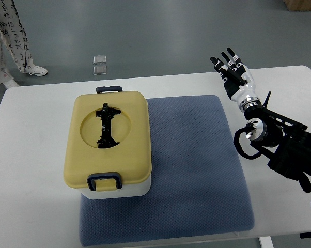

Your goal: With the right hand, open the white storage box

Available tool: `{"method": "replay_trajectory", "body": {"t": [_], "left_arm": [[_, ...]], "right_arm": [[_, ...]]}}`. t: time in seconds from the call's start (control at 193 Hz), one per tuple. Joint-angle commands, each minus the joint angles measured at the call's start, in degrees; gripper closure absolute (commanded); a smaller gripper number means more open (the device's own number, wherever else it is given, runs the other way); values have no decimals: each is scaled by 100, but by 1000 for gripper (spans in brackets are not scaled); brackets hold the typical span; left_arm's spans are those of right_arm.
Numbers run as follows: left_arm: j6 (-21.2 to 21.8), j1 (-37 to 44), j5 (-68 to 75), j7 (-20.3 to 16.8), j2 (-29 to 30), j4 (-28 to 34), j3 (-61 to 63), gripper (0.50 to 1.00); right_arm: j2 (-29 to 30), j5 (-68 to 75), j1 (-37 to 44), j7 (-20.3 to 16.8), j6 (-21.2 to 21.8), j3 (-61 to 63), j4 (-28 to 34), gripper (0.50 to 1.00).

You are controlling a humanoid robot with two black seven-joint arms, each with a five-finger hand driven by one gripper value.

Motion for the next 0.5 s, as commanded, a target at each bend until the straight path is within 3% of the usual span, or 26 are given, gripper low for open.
{"method": "replay_trajectory", "body": {"t": [0.0, 0.497], "left_arm": [[-1, 0, 1, 0, 0, 0, 0, 500], [-1, 0, 1, 0, 0, 0, 0, 500]], "right_arm": [[-21, -2, 21, -9, -5, -8, -4, 570], [-417, -187, 390, 0, 48, -386, 93, 570]]}}
